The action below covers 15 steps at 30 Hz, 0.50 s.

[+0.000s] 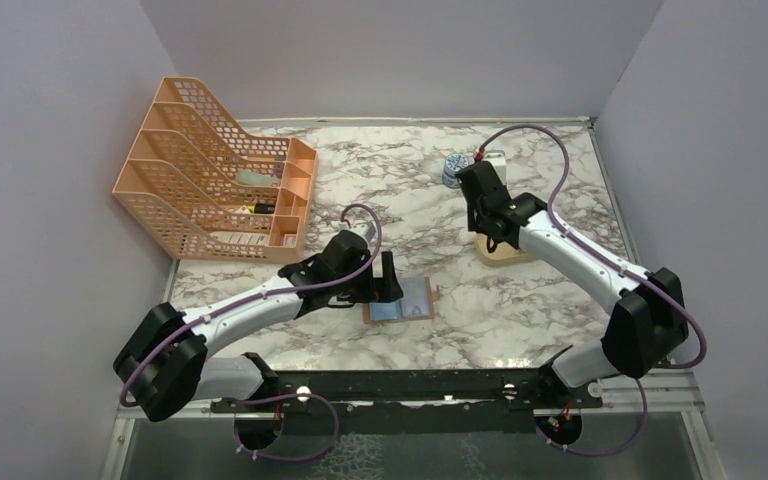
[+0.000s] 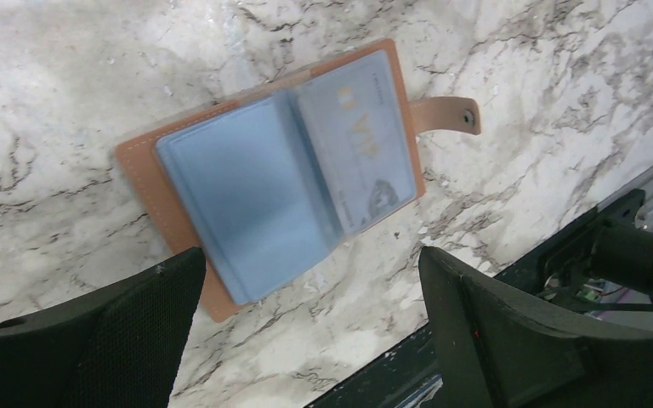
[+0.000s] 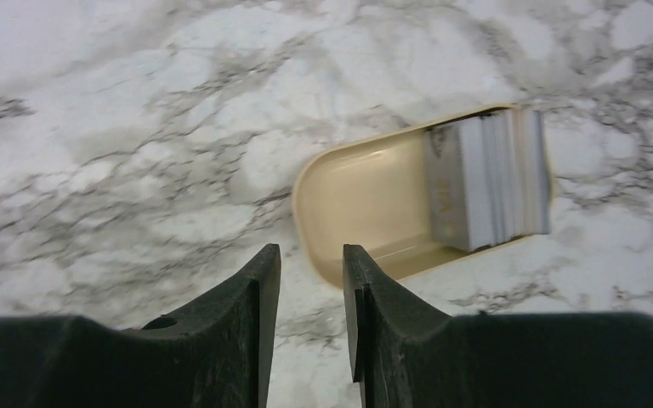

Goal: Put the credit cards into the card holder
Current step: Pick up the credit card from the storage box.

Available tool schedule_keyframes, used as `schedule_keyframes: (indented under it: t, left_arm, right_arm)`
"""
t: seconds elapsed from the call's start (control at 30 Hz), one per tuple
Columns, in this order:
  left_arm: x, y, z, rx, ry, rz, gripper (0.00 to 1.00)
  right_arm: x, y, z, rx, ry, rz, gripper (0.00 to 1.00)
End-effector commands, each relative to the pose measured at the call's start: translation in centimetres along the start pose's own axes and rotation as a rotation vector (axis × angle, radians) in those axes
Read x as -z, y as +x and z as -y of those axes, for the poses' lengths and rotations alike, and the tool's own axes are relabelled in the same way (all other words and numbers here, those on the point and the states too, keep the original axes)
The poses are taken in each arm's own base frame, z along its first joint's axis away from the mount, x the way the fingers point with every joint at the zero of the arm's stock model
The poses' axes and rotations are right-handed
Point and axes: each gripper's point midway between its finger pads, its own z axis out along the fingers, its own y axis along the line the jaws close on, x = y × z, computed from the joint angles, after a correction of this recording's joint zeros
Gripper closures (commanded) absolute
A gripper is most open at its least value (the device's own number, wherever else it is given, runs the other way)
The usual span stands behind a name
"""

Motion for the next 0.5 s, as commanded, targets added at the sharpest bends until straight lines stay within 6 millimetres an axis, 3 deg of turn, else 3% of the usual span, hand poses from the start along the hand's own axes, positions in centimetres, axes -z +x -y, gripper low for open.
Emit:
schedule_keyframes:
  t: [0.0, 0.3, 0.47]
  left_arm:
    - [0.2, 0.5, -3.2, -0.019, -0.099, -0.007, 0.02]
    - [-0.5, 0.3, -4.3, 0.012, -0.066, -0.014, 0.02]
    - [-0.3, 0.2, -4.0, 0.014, -0.039, -0.005, 0.02]
  right_arm:
    - [-1.9, -0.9, 5.1, 0.074, 0.237, -0.006, 0.66]
    - [-6.6, 1.7, 10.0, 0.121, 0.417, -0.157, 0.64]
    - [-7.5, 2.4, 11.6, 0.162, 0.513, -0.192, 0.61]
